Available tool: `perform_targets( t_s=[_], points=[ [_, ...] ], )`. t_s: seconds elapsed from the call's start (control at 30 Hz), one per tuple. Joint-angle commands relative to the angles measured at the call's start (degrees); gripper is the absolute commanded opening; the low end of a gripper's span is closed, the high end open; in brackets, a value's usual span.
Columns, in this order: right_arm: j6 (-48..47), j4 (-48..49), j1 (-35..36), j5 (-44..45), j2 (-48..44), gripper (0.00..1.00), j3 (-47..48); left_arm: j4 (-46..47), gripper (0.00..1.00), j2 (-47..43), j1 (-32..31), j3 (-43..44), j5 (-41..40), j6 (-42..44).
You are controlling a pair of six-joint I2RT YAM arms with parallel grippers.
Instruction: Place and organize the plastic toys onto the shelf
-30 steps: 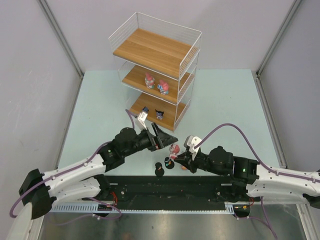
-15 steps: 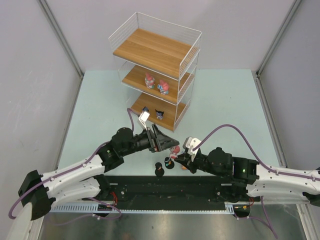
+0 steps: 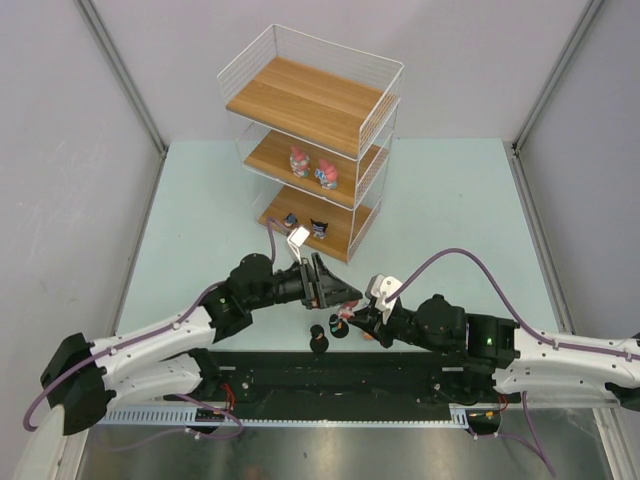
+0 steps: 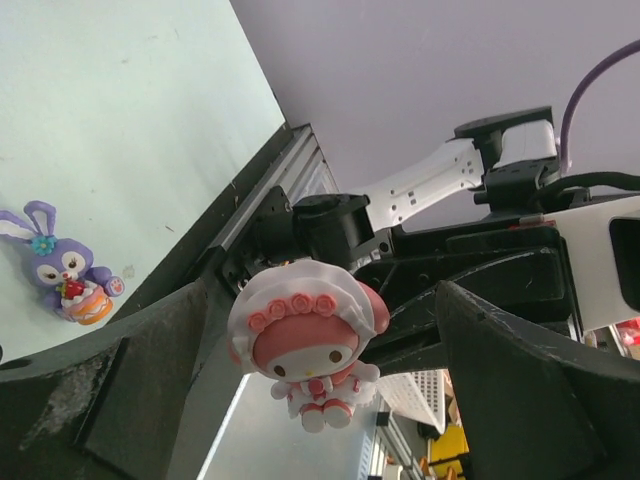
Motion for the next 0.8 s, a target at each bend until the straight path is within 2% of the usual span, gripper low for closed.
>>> perform_targets(
  t_s=[0.0, 0.2, 0.33, 0.77],
  points=[
    [-1.23, 0.87, 0.75, -0.36, 0.51, 0.00, 3.31, 3.01, 1.00, 1.22, 0.24, 1.05, 5.41, 2.14],
    [-1.15, -1.15, 1.63, -0.10, 0.86, 0.00, 4.54, 2.65, 0.98, 3.24, 0.33, 2.55, 8.92, 3.02],
    [-2.64, -2.73, 2.16, 0.86, 0.86, 0.00, 5.07, 3.00, 0.93, 3.69, 0.50, 2.72, 9.98, 2.67],
    [-3.69, -6.43, 5.32, 4.38, 3.50, 0.00, 6.83, 4.67, 0.82, 3.16, 2.26, 2.11, 12.71, 1.09]
  ],
)
